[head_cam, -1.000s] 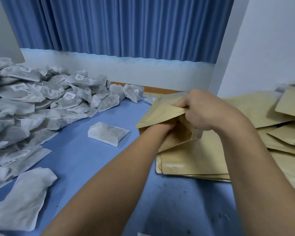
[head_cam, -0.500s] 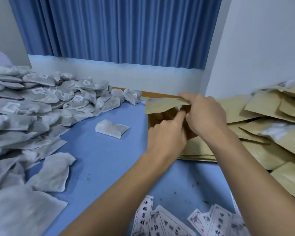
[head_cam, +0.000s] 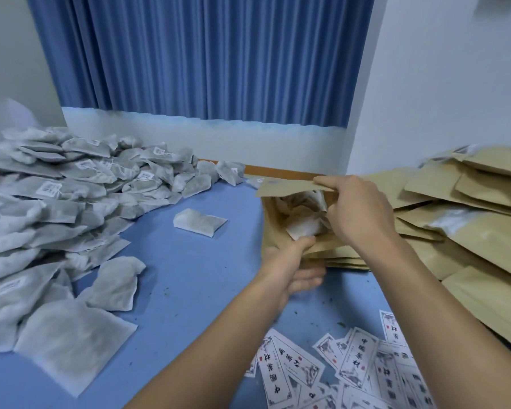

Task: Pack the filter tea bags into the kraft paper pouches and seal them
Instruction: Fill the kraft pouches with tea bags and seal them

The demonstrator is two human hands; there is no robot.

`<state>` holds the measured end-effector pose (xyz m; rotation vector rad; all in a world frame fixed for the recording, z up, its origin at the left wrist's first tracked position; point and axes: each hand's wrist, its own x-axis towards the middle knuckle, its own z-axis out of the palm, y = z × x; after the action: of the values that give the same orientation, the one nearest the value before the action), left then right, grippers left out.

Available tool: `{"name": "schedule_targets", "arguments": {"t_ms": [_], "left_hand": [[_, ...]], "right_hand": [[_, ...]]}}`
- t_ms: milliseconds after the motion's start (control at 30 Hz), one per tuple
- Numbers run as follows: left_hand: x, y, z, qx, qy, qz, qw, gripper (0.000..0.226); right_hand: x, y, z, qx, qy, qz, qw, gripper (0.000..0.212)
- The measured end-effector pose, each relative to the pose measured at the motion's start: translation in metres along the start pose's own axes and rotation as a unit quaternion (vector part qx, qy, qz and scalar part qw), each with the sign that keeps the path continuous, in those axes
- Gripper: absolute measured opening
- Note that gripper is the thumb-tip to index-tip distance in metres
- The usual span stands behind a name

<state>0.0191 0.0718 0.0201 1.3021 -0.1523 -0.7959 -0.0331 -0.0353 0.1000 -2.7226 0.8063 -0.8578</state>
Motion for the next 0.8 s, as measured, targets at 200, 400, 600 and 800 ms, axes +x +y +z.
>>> {"name": "schedule_targets", "arguments": {"t_ms": [200, 400, 600, 800], "left_hand": [[0.018, 0.022, 0.038, -0.25, 0.082, 0.015, 0.965, 0.017], [-0.002, -0.004, 0.034, -0.389, -0.121, 0.036, 0.912, 0.04], [-0.009, -0.053, 0.029, -0.242, -0.017, 0.054, 0.969, 0.033], [-0.025, -0.074, 0.028, -0.149, -0.026, 0.028, 0.988, 0.032]], "right_hand": [[-0.038, 0.002, 0.015, -0.042, -0.066, -0.118, 0.99, 0.052], [-0.055, 0.033, 0.024, -0.061, -0.165, -0.119, 0.977, 0.043], [-0.102, 0.06, 0.038, 0.216, -0.068, -0.045, 0.973, 0.037], [-0.125, 0.087, 0.031, 0.488, -0.049, 0.277, 0.826, 0.041]]}}
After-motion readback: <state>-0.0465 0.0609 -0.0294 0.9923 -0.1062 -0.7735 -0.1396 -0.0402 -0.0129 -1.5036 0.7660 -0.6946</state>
